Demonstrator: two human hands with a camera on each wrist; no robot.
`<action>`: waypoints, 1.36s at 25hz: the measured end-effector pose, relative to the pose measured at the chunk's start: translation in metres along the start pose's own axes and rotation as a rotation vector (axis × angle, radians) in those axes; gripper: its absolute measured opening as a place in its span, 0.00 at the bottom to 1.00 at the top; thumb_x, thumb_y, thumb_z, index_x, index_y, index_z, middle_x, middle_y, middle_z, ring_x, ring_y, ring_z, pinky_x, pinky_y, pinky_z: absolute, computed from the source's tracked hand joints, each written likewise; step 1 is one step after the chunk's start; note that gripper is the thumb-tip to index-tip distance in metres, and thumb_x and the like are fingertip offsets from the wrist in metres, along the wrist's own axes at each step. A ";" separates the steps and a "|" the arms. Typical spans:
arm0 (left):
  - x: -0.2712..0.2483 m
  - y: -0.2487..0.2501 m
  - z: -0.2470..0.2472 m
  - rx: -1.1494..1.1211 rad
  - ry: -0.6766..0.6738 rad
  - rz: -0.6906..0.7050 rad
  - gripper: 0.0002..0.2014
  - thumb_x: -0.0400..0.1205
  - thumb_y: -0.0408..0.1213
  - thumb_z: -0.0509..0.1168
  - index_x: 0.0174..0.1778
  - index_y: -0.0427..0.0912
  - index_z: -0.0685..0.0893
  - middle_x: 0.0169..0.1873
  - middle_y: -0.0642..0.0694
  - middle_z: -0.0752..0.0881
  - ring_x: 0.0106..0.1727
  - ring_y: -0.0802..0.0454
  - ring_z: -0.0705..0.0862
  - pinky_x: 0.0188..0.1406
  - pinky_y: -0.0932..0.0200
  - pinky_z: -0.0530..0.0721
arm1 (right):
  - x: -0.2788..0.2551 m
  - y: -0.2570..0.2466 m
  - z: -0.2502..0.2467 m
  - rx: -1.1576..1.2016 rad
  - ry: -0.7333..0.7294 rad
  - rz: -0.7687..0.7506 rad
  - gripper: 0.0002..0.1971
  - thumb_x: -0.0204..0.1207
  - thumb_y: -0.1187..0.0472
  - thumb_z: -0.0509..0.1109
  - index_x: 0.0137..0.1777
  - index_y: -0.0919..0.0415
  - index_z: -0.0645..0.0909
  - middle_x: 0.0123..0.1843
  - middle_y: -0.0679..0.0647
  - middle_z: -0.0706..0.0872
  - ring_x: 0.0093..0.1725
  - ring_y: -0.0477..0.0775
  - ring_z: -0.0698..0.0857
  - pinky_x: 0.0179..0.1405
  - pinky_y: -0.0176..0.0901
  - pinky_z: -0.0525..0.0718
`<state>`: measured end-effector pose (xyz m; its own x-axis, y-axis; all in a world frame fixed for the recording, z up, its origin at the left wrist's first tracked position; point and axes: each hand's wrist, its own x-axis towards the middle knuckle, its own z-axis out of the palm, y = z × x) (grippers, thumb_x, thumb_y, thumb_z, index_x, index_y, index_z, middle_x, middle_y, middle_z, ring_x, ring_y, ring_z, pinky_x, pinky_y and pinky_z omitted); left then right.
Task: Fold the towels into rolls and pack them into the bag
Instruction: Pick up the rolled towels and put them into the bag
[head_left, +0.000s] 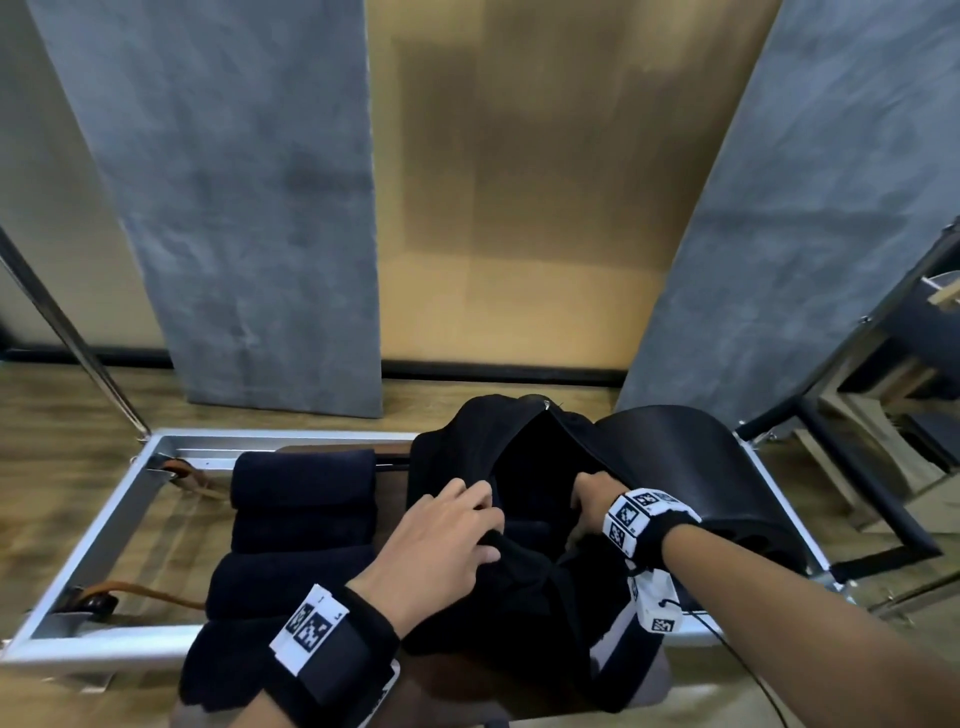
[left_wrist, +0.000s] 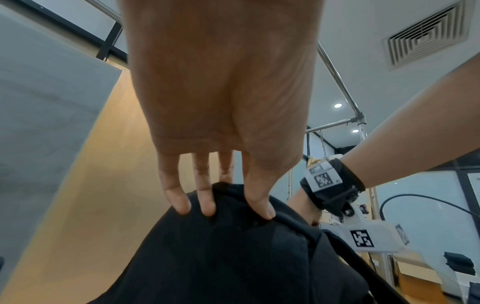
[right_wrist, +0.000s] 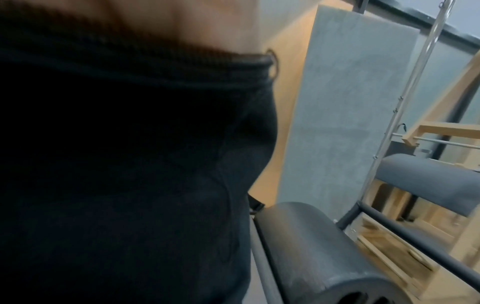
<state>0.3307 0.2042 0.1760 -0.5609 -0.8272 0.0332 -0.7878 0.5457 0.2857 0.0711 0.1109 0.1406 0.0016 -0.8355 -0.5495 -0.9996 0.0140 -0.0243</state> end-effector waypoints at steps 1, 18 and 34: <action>0.000 0.000 0.003 -0.029 0.012 0.002 0.12 0.90 0.51 0.66 0.68 0.57 0.82 0.63 0.62 0.72 0.63 0.57 0.71 0.56 0.59 0.73 | -0.005 -0.002 -0.008 -0.019 -0.001 -0.019 0.35 0.63 0.45 0.91 0.65 0.59 0.81 0.64 0.58 0.85 0.60 0.61 0.88 0.54 0.50 0.88; -0.167 -0.079 0.099 -1.040 0.550 -1.336 0.27 0.91 0.53 0.64 0.34 0.37 0.91 0.25 0.44 0.91 0.26 0.48 0.92 0.36 0.47 0.93 | -0.066 -0.272 0.045 -0.109 -0.085 -0.695 0.27 0.73 0.43 0.83 0.64 0.60 0.86 0.60 0.57 0.90 0.59 0.61 0.89 0.60 0.55 0.88; -0.188 -0.068 0.091 -1.274 0.514 -1.298 0.33 0.92 0.60 0.59 0.41 0.32 0.90 0.27 0.39 0.92 0.25 0.45 0.90 0.20 0.61 0.80 | 0.016 -0.301 0.005 -0.156 0.296 -0.405 0.47 0.75 0.47 0.81 0.88 0.53 0.59 0.79 0.57 0.77 0.81 0.63 0.74 0.77 0.66 0.72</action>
<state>0.4671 0.3350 0.0631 0.4553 -0.6746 -0.5810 0.1655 -0.5771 0.7997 0.3717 0.0959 0.1347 0.4031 -0.8769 -0.2620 -0.9130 -0.4050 -0.0490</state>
